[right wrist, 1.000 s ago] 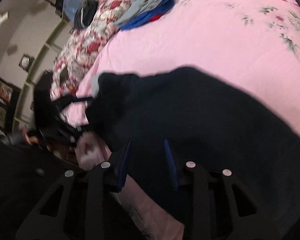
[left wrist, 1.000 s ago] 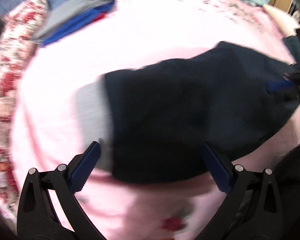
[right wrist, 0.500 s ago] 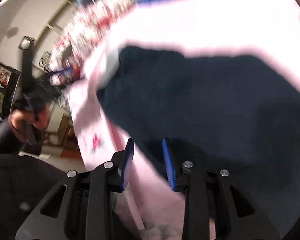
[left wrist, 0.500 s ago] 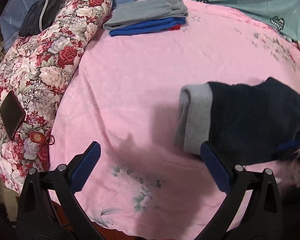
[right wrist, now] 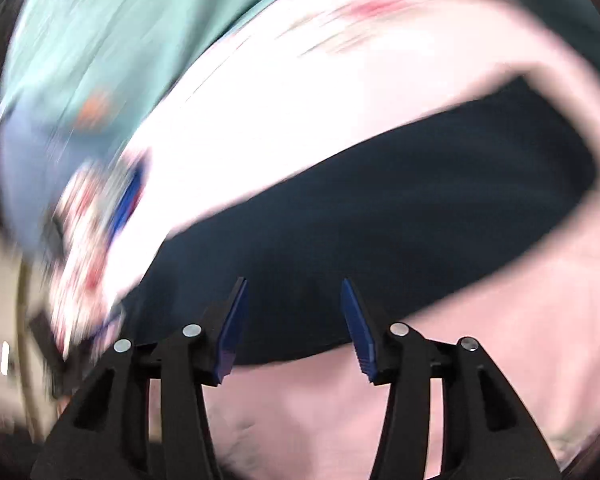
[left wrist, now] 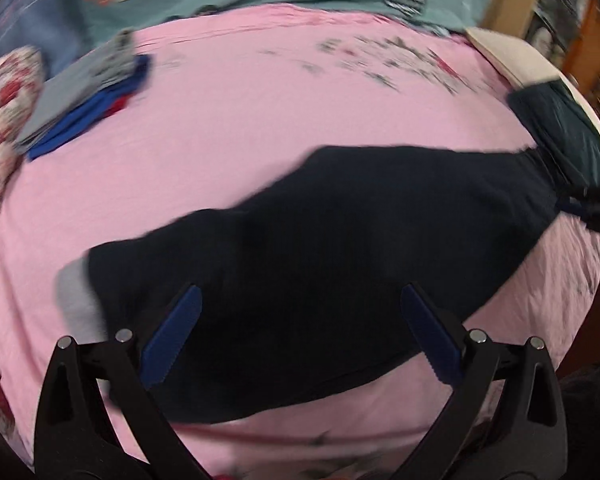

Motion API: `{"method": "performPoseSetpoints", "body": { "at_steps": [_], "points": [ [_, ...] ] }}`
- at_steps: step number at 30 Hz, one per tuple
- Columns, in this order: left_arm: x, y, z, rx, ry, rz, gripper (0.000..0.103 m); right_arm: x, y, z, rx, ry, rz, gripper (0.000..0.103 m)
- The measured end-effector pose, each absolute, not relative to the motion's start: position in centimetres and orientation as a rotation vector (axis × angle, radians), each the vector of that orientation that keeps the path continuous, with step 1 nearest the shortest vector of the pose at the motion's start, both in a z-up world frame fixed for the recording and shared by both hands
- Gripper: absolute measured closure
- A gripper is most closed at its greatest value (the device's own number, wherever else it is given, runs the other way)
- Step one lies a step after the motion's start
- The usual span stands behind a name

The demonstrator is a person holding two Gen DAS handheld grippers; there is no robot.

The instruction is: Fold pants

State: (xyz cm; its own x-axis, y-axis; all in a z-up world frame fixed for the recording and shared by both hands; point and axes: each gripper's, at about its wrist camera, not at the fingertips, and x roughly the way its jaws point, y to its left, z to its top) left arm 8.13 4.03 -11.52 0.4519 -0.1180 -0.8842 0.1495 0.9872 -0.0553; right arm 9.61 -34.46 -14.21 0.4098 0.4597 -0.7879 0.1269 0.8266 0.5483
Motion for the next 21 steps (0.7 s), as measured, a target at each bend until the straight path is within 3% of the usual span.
{"method": "performPoseSetpoints", "body": {
  "at_steps": [6,14,19,21],
  "points": [
    [9.8,-0.1,-16.9,0.110,1.249,-0.159,0.002,7.3,-47.3,-16.0,0.713,1.029,-0.188,0.049],
    [10.6,-0.6,-17.4,0.088,1.264,-0.074,0.002,9.1,-47.8,-20.0,0.753,1.037,-0.122,0.059],
    [10.6,-1.0,-17.5,0.073,1.266,-0.026,0.002,9.9,-47.9,-20.1,0.767,1.001,-0.110,0.060],
    [10.6,-1.2,-17.6,0.070,1.266,-0.013,0.002,10.6,-47.7,-20.4,0.749,1.004,-0.102,0.070]
  ]
}}
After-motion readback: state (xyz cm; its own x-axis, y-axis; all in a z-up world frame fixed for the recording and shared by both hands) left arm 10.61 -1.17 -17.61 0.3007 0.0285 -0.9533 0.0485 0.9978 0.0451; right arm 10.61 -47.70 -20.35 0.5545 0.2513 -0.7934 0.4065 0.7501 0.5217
